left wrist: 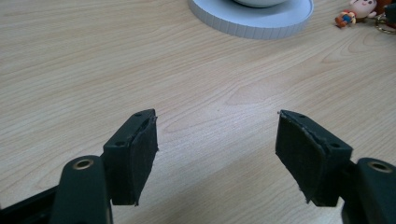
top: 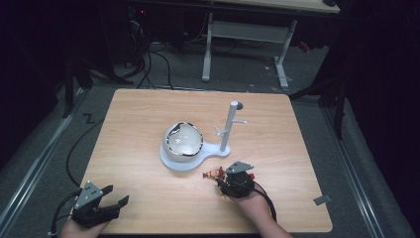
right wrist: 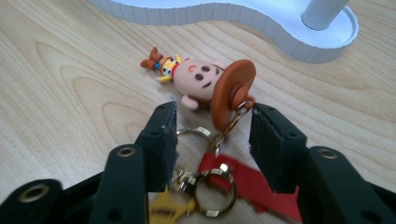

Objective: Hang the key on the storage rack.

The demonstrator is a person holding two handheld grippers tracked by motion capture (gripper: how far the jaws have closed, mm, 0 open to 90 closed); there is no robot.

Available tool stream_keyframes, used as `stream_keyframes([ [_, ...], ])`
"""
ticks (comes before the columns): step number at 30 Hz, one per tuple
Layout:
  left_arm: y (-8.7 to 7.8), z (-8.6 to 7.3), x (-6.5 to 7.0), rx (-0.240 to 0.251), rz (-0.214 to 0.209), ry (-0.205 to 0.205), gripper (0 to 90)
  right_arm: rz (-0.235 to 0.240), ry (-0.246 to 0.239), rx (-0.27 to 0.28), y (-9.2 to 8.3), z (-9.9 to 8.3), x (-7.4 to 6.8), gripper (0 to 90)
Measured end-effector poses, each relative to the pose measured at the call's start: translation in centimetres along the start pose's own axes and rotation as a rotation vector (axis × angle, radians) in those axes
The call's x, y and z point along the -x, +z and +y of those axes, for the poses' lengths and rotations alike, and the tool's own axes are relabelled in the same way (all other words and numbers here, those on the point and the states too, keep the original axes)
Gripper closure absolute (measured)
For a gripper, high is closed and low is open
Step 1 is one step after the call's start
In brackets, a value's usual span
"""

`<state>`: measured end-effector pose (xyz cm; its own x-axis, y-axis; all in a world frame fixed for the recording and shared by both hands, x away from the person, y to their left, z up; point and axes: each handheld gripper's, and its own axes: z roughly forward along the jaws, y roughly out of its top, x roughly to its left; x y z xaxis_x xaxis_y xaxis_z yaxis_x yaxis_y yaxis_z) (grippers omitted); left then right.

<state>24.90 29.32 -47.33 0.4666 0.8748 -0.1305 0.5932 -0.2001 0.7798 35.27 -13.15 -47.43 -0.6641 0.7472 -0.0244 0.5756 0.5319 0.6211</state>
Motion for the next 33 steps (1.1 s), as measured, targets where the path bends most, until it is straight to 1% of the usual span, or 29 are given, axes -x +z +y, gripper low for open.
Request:
stream_keyframes([
  [1, 0.0, 0.0, 0.0, 0.0, 0.0, 0.0, 30.5, 0.002, 0.006, 0.005, -0.2, 0.0, -0.1, 48.7],
  [2, 0.3, 0.2, 0.1, -0.002, -0.007, 0.008, 30.5, 0.007, 0.004, 0.017, -0.6, -0.1, -0.1, 47.1],
  [4, 0.8, 0.5, 0.3, -0.007, -0.015, 0.02, 30.5, 0.011, 0.004, 0.033, -1.2, -0.3, -0.2, 46.4],
  [5, 0.8, 0.5, 0.3, -0.007, -0.015, 0.02, 30.5, 0.011, 0.004, 0.033, -1.2, -0.3, -0.2, 46.4],
  [6, 1.3, 0.9, 0.4, -0.006, -0.026, 0.03, 30.5, 0.008, 0.016, 0.054, -2.2, -0.7, 0.1, 46.8],
  [7, 1.5, 1.1, 0.5, -0.008, -0.032, 0.036, 30.5, 0.006, 0.031, 0.063, -2.5, -0.8, 0.3, 47.5],
  [8, 1.5, 1.1, 0.5, -0.008, -0.032, 0.036, 30.5, 0.005, 0.048, 0.079, -3.0, -1.1, 0.8, 49.2],
  [9, 2.1, 1.5, 0.7, -0.01, -0.045, 0.048, 30.5, -0.006, 0.068, 0.089, -3.4, -1.4, 1.3, 51.8],
  [10, 2.1, 1.5, 0.7, -0.01, -0.045, 0.048, 30.5, -0.023, 0.083, 0.093, -3.7, -1.7, 1.9, 53.8],
  [11, 2.6, 1.8, 0.8, -0.018, -0.055, 0.061, 30.4, -0.034, 0.097, 0.093, -4.0, -2.0, 2.4, 56.2],
  [14, 3.4, 2.3, 1.1, -0.022, -0.069, 0.076, 30.4, -0.061, 0.127, 0.082, -4.4, -2.9, 3.9, 66.4],
  [16, 3.7, 2.4, 1.2, -0.028, -0.075, 0.086, 30.4, -0.052, 0.141, 0.071, -4.5, -3.3, 4.6, 73.3],
  [17, 3.7, 2.4, 1.2, -0.028, -0.075, 0.086, 30.5, -0.052, 0.141, 0.071, -4.5, -3.3, 4.6, 73.3],
  [18, 3.8, 2.4, 1.4, -0.032, -0.073, 0.094, 30.4, -0.019, 0.134, 0.055, -4.3, -3.4, 4.7, 79.2],
  [19, 3.8, 2.4, 1.4, -0.037, -0.073, 0.103, 30.4, -0.015, 0.123, 0.052, -4.2, -3.4, 4.6, 80.1],
  [21, 3.6, 2.3, 1.4, -0.037, -0.07, 0.105, 30.4, -0.003, 0.096, 0.04, -3.8, -3.1, 4.0, 81.0],
  [23, 3.2, 2.1, 1.3, -0.033, -0.066, 0.096, 30.4, -0.002, 0.063, 0.038, -3.2, -2.7, 3.5, 81.2],
  [25, 2.8, 1.9, 1.1, -0.028, -0.064, 0.081, 30.4, 0.016, 0.039, 0.052, -2.7, -2.0, 3.1, 81.5],
  [27, 2.6, 1.8, 1.0, -0.025, -0.062, 0.075, 30.6, 0.018, 0.037, 0.058, -2.4, -1.7, 3.0, 81.8],
  [28, 2.4, 1.6, 0.8, -0.02, -0.058, 0.065, 30.6, -0.002, 0.001, 0.031, -1.5, -1.3, 2.8, 82.0],
  [29, 2.4, 1.6, 0.8, -0.02, -0.058, 0.065, 30.6, -0.005, -0.007, 0.016, -1.2, -1.3, 2.7, 82.1],
  [31, 2.1, 1.5, 0.7, -0.013, -0.056, 0.056, 30.6, 0.0, -0.019, -0.005, -0.9, -1.4, 2.6, 82.0],
  [33, 2.1, 1.5, 0.7, -0.012, -0.055, 0.056, 30.7, 0.015, -0.029, -0.002, -1.1, -1.5, 2.3, 81.9],
])
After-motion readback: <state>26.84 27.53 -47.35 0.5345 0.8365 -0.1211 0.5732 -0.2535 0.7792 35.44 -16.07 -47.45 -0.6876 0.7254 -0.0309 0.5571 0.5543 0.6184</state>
